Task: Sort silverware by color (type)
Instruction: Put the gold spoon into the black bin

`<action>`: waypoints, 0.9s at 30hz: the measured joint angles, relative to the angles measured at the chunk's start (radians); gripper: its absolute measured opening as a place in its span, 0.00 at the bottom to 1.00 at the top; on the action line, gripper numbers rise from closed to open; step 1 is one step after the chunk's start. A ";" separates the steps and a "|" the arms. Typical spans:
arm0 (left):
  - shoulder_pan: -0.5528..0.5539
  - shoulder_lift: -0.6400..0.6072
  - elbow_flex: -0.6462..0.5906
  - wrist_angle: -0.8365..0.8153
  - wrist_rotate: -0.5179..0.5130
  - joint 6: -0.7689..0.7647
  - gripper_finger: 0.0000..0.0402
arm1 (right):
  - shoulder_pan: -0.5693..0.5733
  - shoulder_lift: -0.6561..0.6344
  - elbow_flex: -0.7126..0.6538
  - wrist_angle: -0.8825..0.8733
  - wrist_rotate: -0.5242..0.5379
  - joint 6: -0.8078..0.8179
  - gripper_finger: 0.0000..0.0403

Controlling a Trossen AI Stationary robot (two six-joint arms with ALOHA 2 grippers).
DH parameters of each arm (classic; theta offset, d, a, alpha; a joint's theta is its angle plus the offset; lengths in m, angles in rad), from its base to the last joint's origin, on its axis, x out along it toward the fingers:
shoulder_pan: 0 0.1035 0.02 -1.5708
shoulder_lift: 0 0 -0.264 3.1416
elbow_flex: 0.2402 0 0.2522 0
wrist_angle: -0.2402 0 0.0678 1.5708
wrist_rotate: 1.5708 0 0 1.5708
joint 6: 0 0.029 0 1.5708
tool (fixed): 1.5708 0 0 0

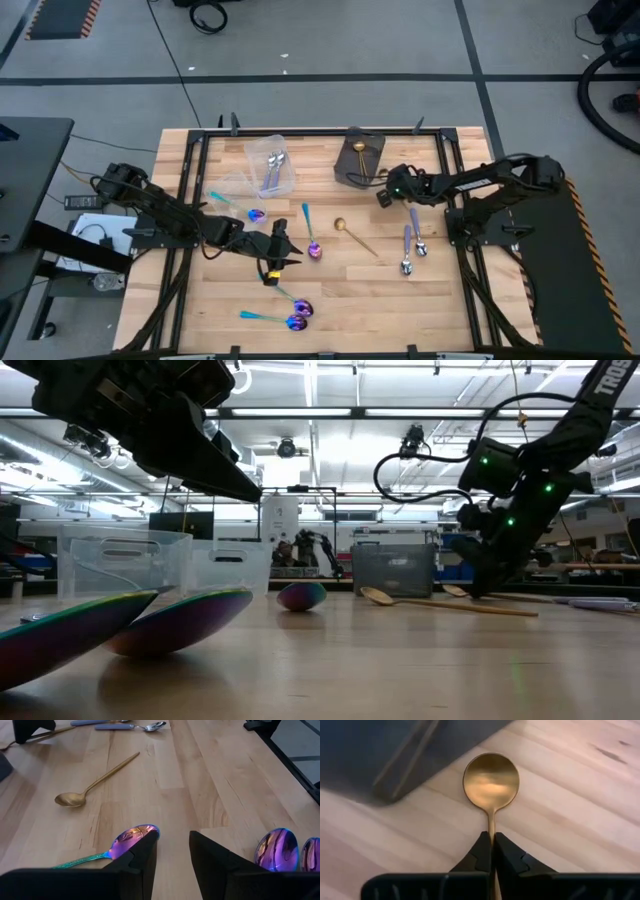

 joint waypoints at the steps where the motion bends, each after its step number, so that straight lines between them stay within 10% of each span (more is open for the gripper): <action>1: 0.000 0.000 0.000 0.000 0.000 0.000 0.31 | 0.000 -0.011 0.000 -0.008 -0.009 -0.002 0.03; 27: 0.001 0.000 0.000 0.017 0.000 0.000 0.31 | 0.003 -0.198 0.155 -0.285 0.009 -0.061 0.03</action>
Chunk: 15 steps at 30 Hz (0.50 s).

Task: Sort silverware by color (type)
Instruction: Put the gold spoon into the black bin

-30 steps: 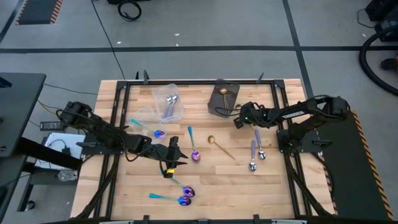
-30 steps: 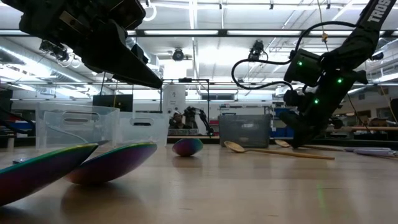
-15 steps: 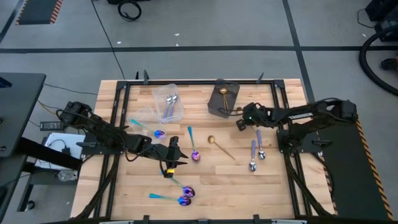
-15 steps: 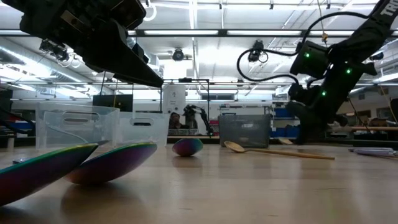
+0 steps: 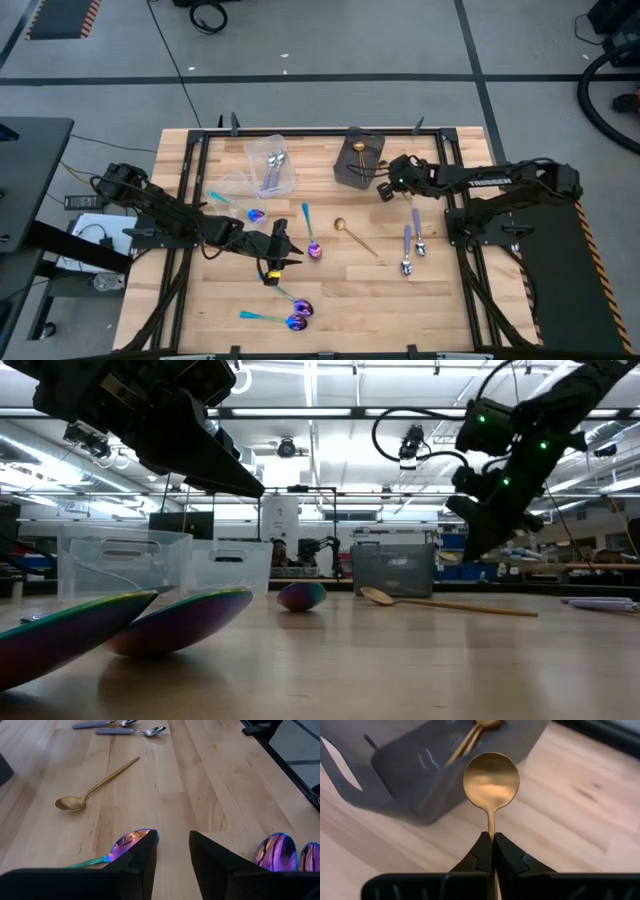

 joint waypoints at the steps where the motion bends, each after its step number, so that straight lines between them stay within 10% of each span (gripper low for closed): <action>1: 0.000 0.000 0.000 -0.001 0.000 0.000 0.31 | 0.000 0.000 0.013 -0.012 0.005 -0.004 0.03; 15: -0.003 0.000 0.000 -0.002 0.000 -0.005 0.31 | 0.000 0.000 0.144 -0.092 0.021 -0.051 0.03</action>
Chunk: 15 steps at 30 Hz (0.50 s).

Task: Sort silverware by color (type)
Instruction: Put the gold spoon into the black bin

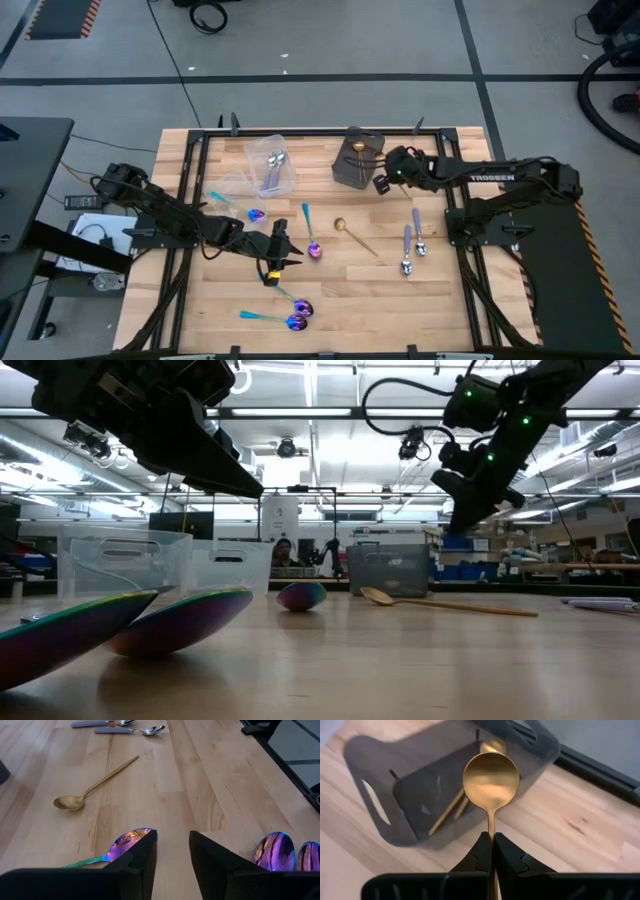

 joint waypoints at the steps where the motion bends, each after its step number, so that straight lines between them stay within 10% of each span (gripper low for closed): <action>1: 0.000 0.000 0.000 0.000 0.000 0.000 0.31 | 0.000 0.000 0.008 -0.001 0.000 -0.003 0.03; 15: 0.000 0.000 0.000 0.001 0.000 -0.003 0.31 | -0.035 0.027 0.024 0.329 -0.066 -0.072 0.03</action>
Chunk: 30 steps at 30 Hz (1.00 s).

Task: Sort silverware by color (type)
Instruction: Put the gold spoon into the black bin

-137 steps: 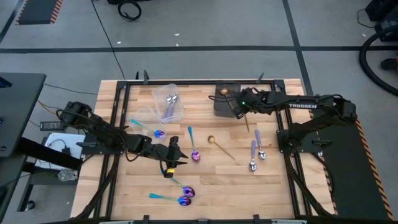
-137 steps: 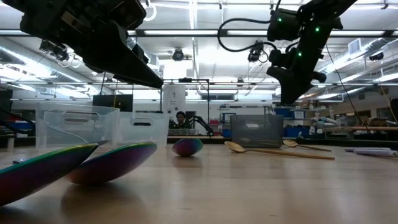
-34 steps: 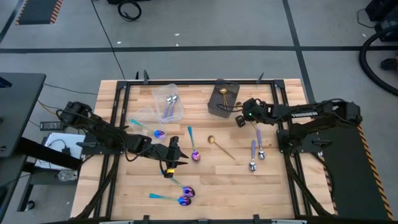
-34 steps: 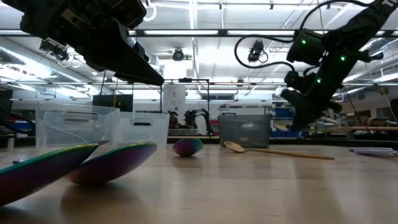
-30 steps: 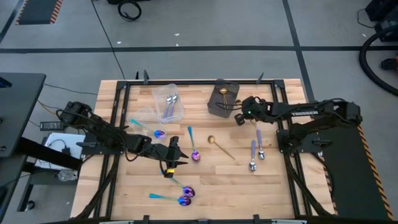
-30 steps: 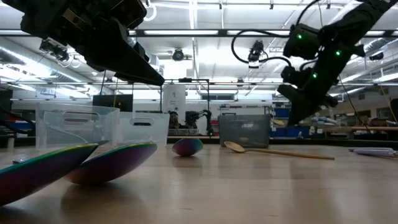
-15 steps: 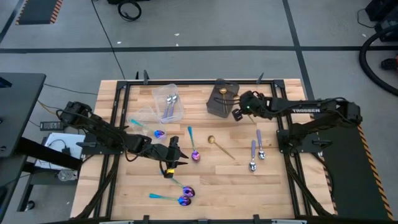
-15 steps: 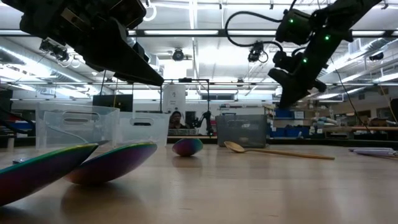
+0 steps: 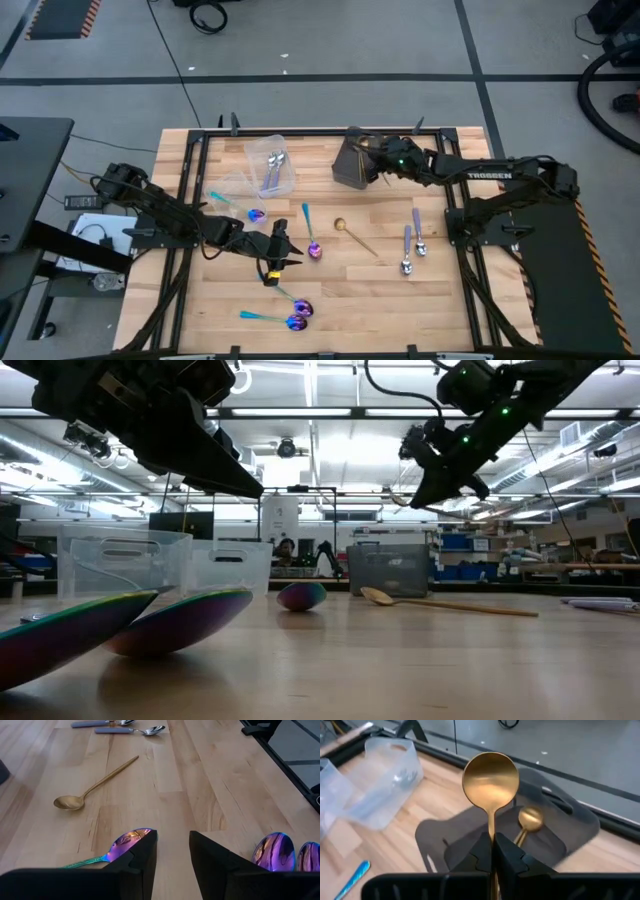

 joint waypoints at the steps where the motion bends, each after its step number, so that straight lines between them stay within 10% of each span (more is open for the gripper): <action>1: 0.000 0.000 0.000 0.001 0.000 0.000 0.31 | -0.005 0.016 0.000 0.028 0.000 -0.002 0.03; 30: -0.007 0.000 0.000 -0.017 0.000 -0.010 0.31 | -0.041 0.369 0.000 0.518 0.049 0.109 0.03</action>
